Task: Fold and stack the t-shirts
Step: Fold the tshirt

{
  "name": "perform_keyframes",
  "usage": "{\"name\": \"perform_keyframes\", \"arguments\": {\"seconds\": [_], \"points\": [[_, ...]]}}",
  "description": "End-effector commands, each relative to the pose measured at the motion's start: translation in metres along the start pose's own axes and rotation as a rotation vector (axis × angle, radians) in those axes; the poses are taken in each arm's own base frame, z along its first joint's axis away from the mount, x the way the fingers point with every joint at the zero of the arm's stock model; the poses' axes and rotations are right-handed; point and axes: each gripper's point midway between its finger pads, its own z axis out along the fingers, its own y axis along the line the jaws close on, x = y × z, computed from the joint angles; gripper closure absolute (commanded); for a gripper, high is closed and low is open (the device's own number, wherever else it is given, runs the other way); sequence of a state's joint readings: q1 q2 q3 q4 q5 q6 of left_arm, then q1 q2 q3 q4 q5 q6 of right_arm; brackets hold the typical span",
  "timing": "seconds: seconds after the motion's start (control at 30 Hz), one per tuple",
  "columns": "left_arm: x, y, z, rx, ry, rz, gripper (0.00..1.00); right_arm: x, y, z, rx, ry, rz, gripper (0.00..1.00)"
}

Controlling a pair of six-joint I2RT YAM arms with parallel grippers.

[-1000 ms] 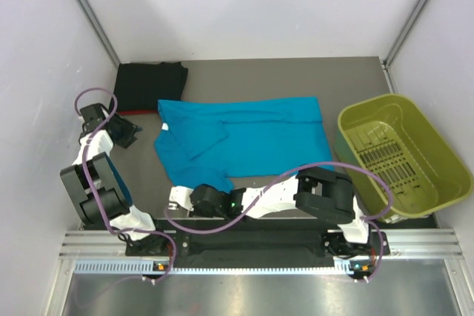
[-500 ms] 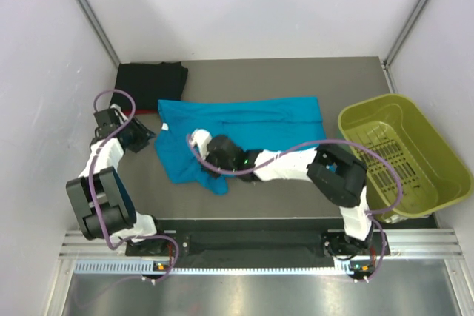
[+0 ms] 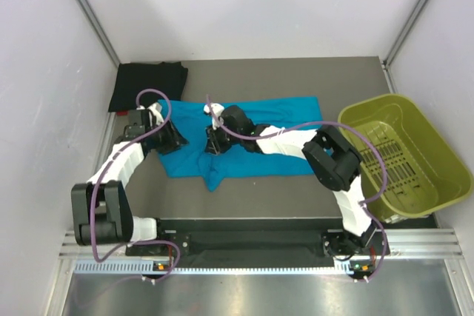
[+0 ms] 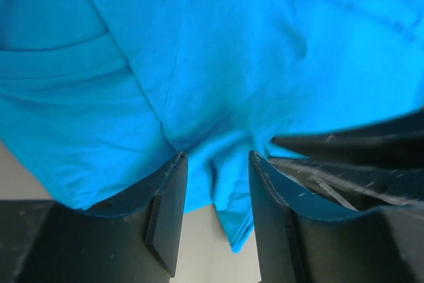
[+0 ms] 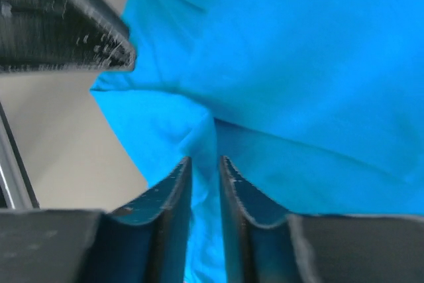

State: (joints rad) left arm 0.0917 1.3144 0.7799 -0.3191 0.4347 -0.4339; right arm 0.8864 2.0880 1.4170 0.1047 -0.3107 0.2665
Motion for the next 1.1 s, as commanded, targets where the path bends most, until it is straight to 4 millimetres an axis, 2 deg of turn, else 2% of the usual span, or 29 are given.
{"name": "perform_keyframes", "arguments": {"seconds": [0.0, 0.1, 0.13, 0.2, 0.23, 0.3, 0.33, 0.37, 0.43, 0.47, 0.53, 0.57, 0.63, 0.67, 0.7, 0.73, 0.77, 0.97, 1.07], "points": [[0.006, -0.007, 0.011, 0.006, 0.068, 0.081, 0.54, -0.03, -0.01, -0.01, -0.01, -0.033, 0.046, 0.75], [0.012, -0.017, 0.012, -0.036, 0.084, 0.151, 0.54, -0.038, -0.026, -0.035, 0.076, -0.068, 0.075, 0.71], [0.016, -0.019, 0.012, -0.048, 0.096, 0.166, 0.53, -0.039, -0.031, -0.049, 0.131, -0.091, 0.072, 0.7], [0.021, -0.028, 0.013, -0.039, 0.107, 0.181, 0.51, -0.042, -0.027, -0.06, 0.14, -0.136, 0.048, 0.7], [0.021, -0.034, 0.014, -0.002, 0.115, 0.173, 0.51, -0.032, -0.027, -0.069, 0.159, -0.135, 0.033, 0.7], [0.023, -0.038, 0.018, 0.006, 0.13, 0.147, 0.51, -0.022, -0.015, -0.072, 0.172, -0.143, -0.036, 0.71], [0.024, -0.039, 0.021, 0.01, 0.138, 0.138, 0.51, -0.014, -0.016, -0.076, 0.2, -0.151, -0.054, 0.71], [0.025, -0.043, 0.023, 0.023, 0.138, 0.138, 0.51, -0.007, -0.004, -0.074, 0.187, -0.147, -0.092, 0.71], [0.029, -0.042, 0.03, 0.011, 0.158, 0.123, 0.5, 0.004, 0.002, -0.075, 0.203, -0.155, -0.129, 0.71], [0.033, -0.043, 0.032, 0.005, 0.166, 0.127, 0.49, 0.012, 0.017, -0.072, 0.184, -0.147, -0.16, 0.71], [0.038, -0.041, 0.038, -0.008, 0.182, 0.122, 0.49, 0.021, 0.02, -0.07, 0.214, -0.153, -0.176, 0.71], [0.042, -0.039, 0.04, -0.013, 0.192, 0.123, 0.49, 0.028, 0.033, -0.067, 0.198, -0.149, -0.193, 0.71], [0.045, -0.038, 0.045, -0.012, 0.197, 0.12, 0.48, 0.038, 0.037, -0.063, 0.237, -0.15, -0.211, 0.66], [0.047, -0.039, 0.048, -0.006, 0.21, 0.117, 0.46, 0.046, 0.05, -0.058, 0.226, -0.142, -0.235, 0.65], [0.047, -0.04, 0.049, -0.005, 0.209, 0.117, 0.45, 0.044, 0.052, -0.056, 0.25, -0.15, -0.246, 0.64], [0.048, -0.04, 0.051, -0.003, 0.211, 0.118, 0.45, 0.051, 0.054, -0.051, 0.258, -0.137, -0.259, 0.64], [0.049, -0.042, 0.053, 0.001, 0.211, 0.123, 0.44, 0.056, 0.065, -0.048, 0.251, -0.133, -0.28, 0.64], [0.054, -0.033, 0.066, -0.04, 0.227, 0.123, 0.46, 0.069, 0.078, -0.032, 0.268, -0.114, -0.317, 0.62], [0.051, -0.034, 0.067, -0.04, 0.216, 0.12, 0.56, 0.076, 0.075, -0.027, 0.295, -0.087, -0.334, 0.62]]}}
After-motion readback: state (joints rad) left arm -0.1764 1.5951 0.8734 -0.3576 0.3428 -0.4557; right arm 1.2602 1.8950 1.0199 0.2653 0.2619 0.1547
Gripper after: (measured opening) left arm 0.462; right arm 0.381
